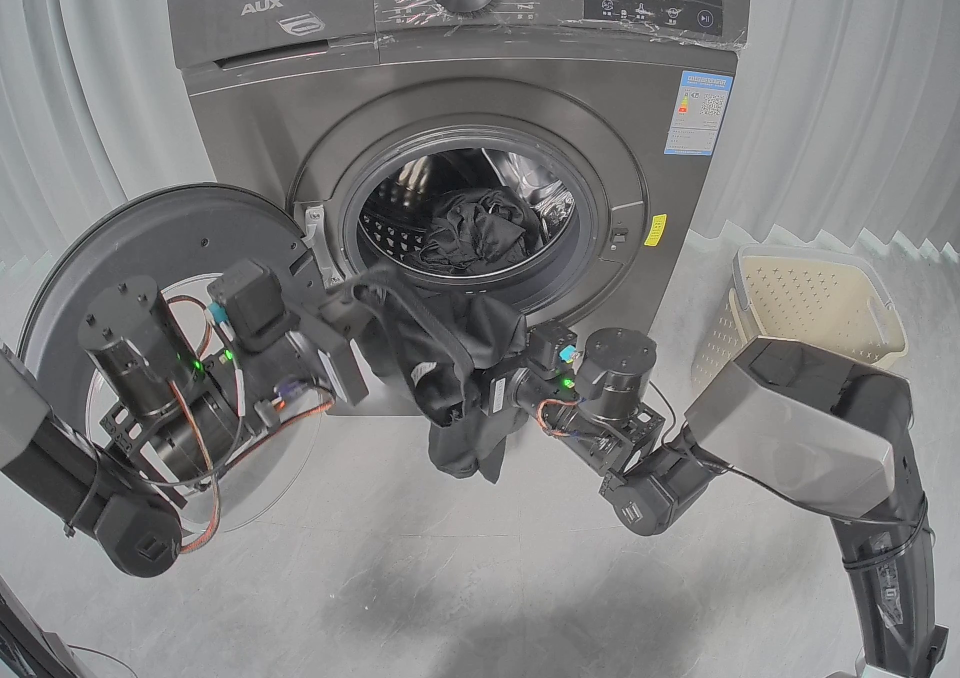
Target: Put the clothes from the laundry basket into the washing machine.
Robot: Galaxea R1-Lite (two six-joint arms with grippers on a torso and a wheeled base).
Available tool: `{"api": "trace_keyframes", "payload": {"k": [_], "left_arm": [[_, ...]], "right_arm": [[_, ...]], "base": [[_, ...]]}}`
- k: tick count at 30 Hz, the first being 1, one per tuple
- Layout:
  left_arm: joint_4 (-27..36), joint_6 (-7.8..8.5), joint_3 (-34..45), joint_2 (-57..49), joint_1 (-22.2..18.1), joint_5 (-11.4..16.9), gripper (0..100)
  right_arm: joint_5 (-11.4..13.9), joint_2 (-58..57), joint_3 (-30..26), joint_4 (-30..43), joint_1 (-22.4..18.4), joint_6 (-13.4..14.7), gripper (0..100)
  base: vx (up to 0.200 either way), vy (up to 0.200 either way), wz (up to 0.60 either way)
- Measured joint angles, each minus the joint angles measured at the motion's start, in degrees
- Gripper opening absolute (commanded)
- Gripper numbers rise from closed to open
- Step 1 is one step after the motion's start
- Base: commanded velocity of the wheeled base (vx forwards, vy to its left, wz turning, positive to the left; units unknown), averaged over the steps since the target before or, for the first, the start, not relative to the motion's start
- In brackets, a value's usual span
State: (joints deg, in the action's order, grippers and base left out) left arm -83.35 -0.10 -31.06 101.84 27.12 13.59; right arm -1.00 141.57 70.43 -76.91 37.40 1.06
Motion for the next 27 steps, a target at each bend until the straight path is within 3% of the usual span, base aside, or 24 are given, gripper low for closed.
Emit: {"api": "trace_keyframes", "payload": {"k": [10,11,20,27], "left_arm": [[-3.94,1.10,7.14,7.34,-0.50,-0.10,0],[-4.40,1.18,7.45,8.46,-0.50,-0.13,100],[-5.55,1.40,9.62,13.96,0.11,-0.38,100],[-5.50,2.94,14.23,14.56,0.16,0.12,100]], "right_arm": [[-2.04,-3.95,1.16,1.12,-1.24,-0.02,0],[-2.17,-4.24,1.40,1.12,-1.29,-0.02,0],[-2.55,-6.23,2.39,1.18,-2.45,0.00,0],[-2.12,-6.99,2.40,0.50,-6.10,0.00,0]], "base": [[0.000,0.000,0.00],[0.000,0.000,0.00],[0.000,0.000,0.00],[0.000,0.000,0.00]]}}
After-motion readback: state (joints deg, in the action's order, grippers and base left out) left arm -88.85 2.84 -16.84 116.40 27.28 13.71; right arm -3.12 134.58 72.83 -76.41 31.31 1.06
